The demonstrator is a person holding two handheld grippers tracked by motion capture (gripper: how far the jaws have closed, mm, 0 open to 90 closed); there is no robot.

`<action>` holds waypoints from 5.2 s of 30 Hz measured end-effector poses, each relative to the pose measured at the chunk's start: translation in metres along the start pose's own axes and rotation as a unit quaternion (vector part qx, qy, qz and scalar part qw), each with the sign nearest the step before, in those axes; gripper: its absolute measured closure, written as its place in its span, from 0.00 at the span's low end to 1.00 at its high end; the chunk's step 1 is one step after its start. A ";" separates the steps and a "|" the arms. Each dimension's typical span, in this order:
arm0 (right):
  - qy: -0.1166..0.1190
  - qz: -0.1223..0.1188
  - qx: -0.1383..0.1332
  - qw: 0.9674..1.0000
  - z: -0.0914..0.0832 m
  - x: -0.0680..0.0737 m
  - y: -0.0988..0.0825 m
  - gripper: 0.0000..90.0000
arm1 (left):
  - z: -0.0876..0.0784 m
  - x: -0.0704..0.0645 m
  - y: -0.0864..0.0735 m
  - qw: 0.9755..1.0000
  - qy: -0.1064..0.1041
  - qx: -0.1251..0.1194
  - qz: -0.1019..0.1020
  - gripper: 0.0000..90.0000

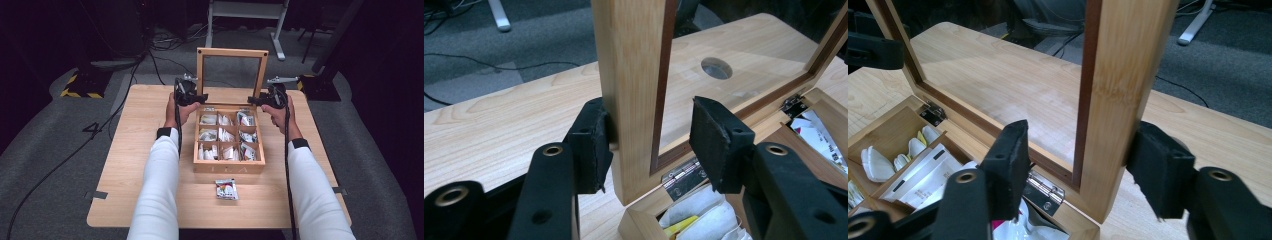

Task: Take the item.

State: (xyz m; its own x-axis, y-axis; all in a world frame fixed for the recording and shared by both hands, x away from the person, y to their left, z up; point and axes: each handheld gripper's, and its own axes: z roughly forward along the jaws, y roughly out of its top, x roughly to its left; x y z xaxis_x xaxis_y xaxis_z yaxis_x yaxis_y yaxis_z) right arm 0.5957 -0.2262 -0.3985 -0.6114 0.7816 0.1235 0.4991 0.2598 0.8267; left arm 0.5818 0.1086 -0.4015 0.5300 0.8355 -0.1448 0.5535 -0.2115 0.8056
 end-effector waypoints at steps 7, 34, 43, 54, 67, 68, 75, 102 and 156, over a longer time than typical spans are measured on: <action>0.004 -0.015 -0.002 1.000 -0.005 0.001 0.000 0.53 | -0.005 -0.001 -0.001 1.000 -0.003 0.000 0.012 0.59; -0.016 -0.029 -0.008 0.999 -0.023 0.020 0.001 0.56 | -0.041 -0.021 0.005 0.997 0.007 -0.012 0.070 0.62; -0.017 -0.033 -0.021 0.999 -0.036 0.025 0.005 0.57 | -0.058 -0.031 0.011 0.996 0.014 -0.034 0.077 0.62; -0.018 -0.047 -0.036 0.998 -0.053 0.033 0.006 0.59 | -0.073 -0.041 0.015 0.995 0.021 -0.032 0.097 0.62; -0.016 -0.065 -0.033 0.997 -0.072 0.045 0.013 0.57 | -0.096 -0.054 0.018 0.992 0.019 -0.032 0.116 0.61; -0.016 -0.067 -0.035 0.997 -0.074 0.046 0.013 0.57 | -0.098 -0.055 0.018 0.992 0.021 -0.033 0.117 0.61; -0.009 -0.073 -0.037 0.997 -0.085 0.052 0.012 0.57 | -0.109 -0.062 0.017 0.991 0.020 -0.025 0.132 0.61; 0.007 -0.095 -0.041 0.995 -0.117 0.069 0.005 0.54 | -0.137 -0.075 0.001 0.990 0.009 -0.026 0.138 0.65; 0.035 -0.151 -0.010 0.988 -0.133 0.097 -0.055 0.38 | -0.143 -0.087 -0.069 0.982 -0.028 -0.005 0.185 0.53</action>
State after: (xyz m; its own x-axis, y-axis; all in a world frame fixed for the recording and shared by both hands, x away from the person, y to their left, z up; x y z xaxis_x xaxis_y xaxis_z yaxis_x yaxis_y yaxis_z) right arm 0.4273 -0.2402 -0.3593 -0.7714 0.6294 -0.0938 0.2755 0.4631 0.8424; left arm 0.4055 0.1233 -0.3619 0.7285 0.6729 0.1286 0.3092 -0.4905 0.8147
